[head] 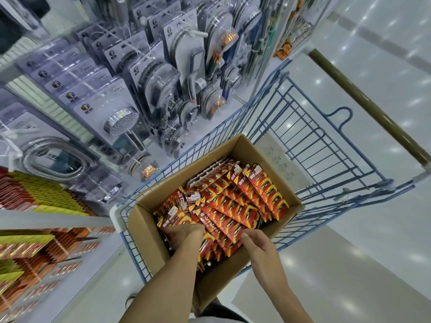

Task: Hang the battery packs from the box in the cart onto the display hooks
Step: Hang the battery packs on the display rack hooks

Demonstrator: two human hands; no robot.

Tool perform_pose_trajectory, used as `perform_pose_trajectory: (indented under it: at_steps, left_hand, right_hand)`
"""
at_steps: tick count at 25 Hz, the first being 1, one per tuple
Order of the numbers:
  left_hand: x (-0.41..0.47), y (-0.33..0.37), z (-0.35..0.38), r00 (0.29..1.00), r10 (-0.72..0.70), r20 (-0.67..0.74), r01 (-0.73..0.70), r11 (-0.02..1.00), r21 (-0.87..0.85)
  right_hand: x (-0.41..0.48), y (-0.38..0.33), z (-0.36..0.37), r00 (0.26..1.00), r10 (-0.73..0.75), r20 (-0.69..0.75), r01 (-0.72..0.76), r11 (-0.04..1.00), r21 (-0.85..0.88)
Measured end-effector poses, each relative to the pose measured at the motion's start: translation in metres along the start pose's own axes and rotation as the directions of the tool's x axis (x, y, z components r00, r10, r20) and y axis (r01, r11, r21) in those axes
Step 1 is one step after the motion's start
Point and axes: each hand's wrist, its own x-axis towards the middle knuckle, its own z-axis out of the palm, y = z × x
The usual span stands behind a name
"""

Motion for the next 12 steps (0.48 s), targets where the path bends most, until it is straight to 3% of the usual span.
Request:
perform_pose_trajectory:
  at_steps: [5,12]
  left_hand:
    - [-0.008,-0.017,-0.008,0.989,0.139,-0.059,-0.138,0.990,0.020]
    - [-0.009,-0.017,-0.051,0.968,0.238,0.081,-0.221,0.960,-0.173]
  right_hand:
    - [0.007,-0.001,0.007,1.000,-0.010,-0.017,0.010,1.000,-0.005]
    - [0.051,-0.015,0.041,0.998,0.003,0.064,-0.001,1.000,-0.030]
